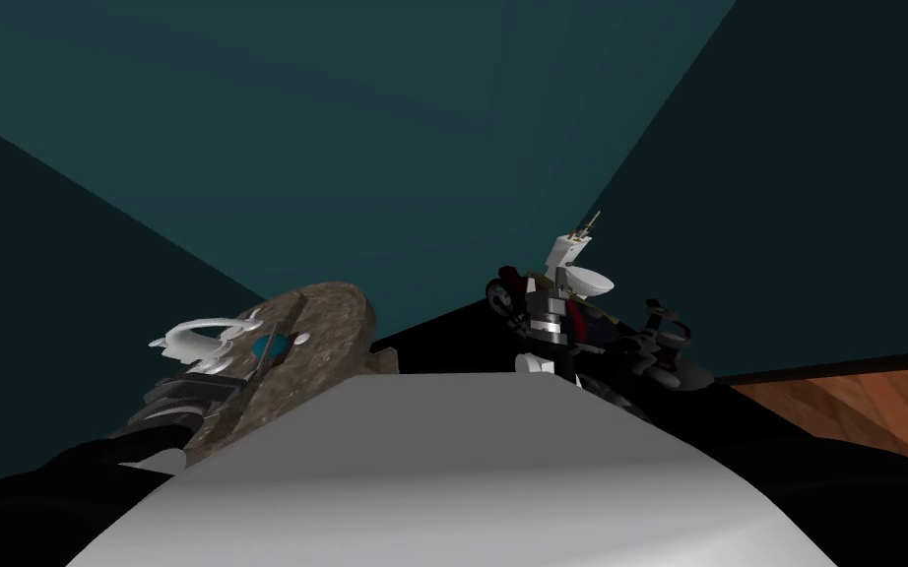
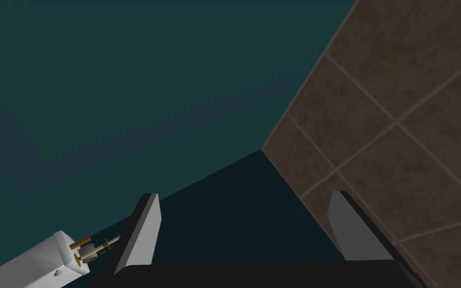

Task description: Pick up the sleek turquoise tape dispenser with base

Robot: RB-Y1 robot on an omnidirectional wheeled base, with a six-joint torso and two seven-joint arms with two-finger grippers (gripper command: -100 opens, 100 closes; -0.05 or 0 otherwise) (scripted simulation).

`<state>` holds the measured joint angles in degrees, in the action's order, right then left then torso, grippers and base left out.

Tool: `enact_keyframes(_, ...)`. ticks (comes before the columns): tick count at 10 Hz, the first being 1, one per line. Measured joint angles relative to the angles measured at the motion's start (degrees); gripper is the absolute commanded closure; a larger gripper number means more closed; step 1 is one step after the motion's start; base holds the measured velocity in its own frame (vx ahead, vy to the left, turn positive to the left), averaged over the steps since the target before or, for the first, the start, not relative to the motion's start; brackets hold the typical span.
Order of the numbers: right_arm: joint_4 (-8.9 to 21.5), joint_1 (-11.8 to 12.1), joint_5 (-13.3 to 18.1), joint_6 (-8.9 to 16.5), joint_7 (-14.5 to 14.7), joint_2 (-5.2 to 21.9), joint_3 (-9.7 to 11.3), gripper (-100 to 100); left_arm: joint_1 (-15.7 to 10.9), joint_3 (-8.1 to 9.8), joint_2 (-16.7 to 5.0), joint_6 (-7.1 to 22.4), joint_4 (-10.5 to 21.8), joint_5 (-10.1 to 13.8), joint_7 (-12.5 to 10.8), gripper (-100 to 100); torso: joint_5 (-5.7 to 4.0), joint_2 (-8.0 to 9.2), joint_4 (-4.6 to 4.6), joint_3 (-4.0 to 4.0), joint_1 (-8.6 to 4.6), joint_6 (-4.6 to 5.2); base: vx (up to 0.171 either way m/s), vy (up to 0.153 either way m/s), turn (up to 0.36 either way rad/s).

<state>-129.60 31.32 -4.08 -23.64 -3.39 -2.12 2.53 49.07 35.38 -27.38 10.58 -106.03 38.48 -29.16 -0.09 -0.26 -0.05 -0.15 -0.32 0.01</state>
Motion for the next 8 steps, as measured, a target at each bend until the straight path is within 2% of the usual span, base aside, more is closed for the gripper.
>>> enact_keyframes(1,0.0,0.0,0.0,0.0,0.0,0.0,0.0,0,0.7,1.02,-0.2,1.6,0.8,0.9,-0.8,-100,0.01,0.05,0.0,0.02,0.02,-0.04,0.089,-0.081,-0.128)
enact_keyframes(2,0.0,0.0,0.0,0.0,0.0,0.0,0.0,0,0.1,2.78,-0.6,4.1,2.3,1.5,-1.7,-100,0.01,0.06,0.01,0.03,0.02,0.0,0.077,-0.056,-0.077)
enact_keyframes(4,0.0,0.0,0.0,0.0,0.0,0.0,0.0,0,-0.6,4.71,-0.9,7.3,5.4,2.3,-2.9,-100,0.04,0.12,0.02,0.06,0.13,-0.01,0.076,-0.041,-0.101)
enact_keyframes(6,0.0,0.0,0.0,0.0,0.0,0.0,0.0,0,1.3,6.76,-2.1,9.4,7.3,4.9,-4.3,-100,0.04,0.14,0.03,0.07,0.16,-0.02,0.108,-0.051,-0.151)
enact_keyframes(7,0.0,0.0,0.0,0.0,0.0,0.0,0.0,0,2.5,8.51,-2.9,10.9,8.8,7.0,-5.4,-100,0.02,0.0,0.0,0.0,0.1,-0.02,0.115,-0.034,-0.052)
enact_keyframes(8,0.0,0.0,0.0,0.0,0.0,0.0,0.0,0,2.7,9.58,-2.9,12.5,9.3,7.5,-6.1,-100,0.03,0.01,0.0,0.0,0.15,-0.04,0.107,-0.019,-0.085)
